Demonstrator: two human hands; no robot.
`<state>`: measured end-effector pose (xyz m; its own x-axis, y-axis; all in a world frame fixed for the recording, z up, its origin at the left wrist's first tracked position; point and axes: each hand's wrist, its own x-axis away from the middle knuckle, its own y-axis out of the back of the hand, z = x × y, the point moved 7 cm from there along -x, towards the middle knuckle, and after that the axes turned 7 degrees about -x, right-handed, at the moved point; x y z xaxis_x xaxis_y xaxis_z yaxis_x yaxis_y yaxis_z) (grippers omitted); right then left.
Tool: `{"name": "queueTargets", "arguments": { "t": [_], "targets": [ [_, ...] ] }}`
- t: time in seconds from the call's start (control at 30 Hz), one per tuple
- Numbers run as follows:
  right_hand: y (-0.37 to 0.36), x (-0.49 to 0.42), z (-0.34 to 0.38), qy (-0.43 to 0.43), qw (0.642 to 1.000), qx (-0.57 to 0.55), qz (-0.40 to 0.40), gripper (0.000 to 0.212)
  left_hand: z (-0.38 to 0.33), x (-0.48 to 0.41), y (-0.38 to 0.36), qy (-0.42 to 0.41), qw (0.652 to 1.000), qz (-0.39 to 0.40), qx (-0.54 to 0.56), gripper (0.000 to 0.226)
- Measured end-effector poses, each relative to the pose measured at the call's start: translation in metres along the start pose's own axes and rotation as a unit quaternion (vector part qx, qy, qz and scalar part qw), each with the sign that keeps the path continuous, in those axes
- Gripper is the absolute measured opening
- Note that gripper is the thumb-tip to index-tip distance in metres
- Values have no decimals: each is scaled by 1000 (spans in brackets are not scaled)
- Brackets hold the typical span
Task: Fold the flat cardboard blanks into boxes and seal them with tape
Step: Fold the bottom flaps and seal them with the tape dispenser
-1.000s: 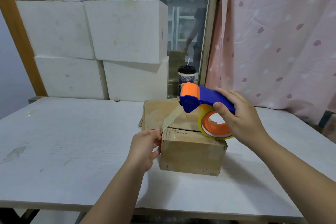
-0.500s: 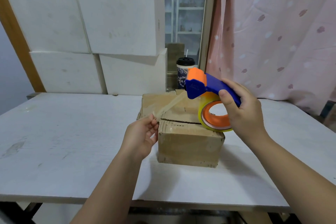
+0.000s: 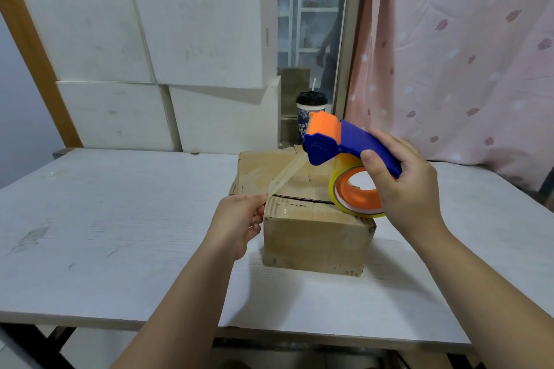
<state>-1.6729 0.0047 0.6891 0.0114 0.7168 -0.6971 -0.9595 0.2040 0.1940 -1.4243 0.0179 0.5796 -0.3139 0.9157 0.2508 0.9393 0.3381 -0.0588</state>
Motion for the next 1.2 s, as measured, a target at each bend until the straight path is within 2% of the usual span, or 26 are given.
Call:
{"name": "queueTargets", "arguments": {
  "t": [0.1, 0.2, 0.27, 0.33, 0.37, 0.43, 0.47, 0.5, 0.53, 0.6, 0.67, 0.77, 0.87, 0.93, 1.03, 1.13, 1.2],
  "targets": [
    [-1, 0, 1, 2, 1000, 7, -1, 66, 0, -1, 0, 17, 1000, 6, -23, 16],
    [-3, -1, 0, -2, 1000, 6, 0, 67, 4, 1, -6, 58, 997, 50, 7, 11],
    [-3, -2, 1, -4, 1000, 10, 1, 68, 4, 2, -7, 42, 995, 47, -82, 14],
    [-4, -2, 1, -3, 1000, 14, 1, 68, 2, 6, -3, -8, 978, 8, -209, 7],
    [-4, -2, 1, -2, 1000, 17, 2, 68, 0, 6, 2, -42, 969, -30, -240, 11],
    [-4, -2, 1, -1, 1000, 22, 5, 68, -13, 14, 13, -145, 962, -119, -200, 21],
    [-4, -2, 1, -2, 1000, 22, 5, 67, -19, 21, 14, -197, 958, -136, -157, 24],
    [-4, -2, 1, -2, 1000, 22, 5, 67, -24, 29, 7, -231, 957, -116, -133, 34],
    [-4, -2, 1, -1, 1000, 21, 4, 67, -25, 34, -4, -245, 957, -70, -138, 52],
    [-4, -2, 1, -5, 1000, 18, 4, 66, -19, 46, -28, -243, 942, -14, -230, 82],
    [-4, -2, 1, -10, 1000, 15, 8, 64, -16, 52, -37, -259, 913, -36, -313, 90],
    [-5, -5, -1, -25, 999, 22, 30, 57, -20, 50, -31, -239, 917, -58, -314, 97],
    [-6, -10, 1, -39, 994, 34, 94, 63, -21, 44, -29, -196, 907, -34, -371, 99],
    [-7, -15, 5, -53, 987, 47, 144, 68, -32, 45, -33, -230, 884, -28, -407, 94],
    [-10, -22, 11, -64, 966, 77, 237, 71, -42, 47, -46, -278, 860, -21, -428, 116],
    [-12, -33, 20, -96, 935, 59, 336, 56, -38, 47, -54, -279, 853, -13, -441, 121],
    [-15, -42, 24, -115, 903, 84, 406, 52, -35, 44, -54, -280, 836, -21, -472, 121]
  ]
}}
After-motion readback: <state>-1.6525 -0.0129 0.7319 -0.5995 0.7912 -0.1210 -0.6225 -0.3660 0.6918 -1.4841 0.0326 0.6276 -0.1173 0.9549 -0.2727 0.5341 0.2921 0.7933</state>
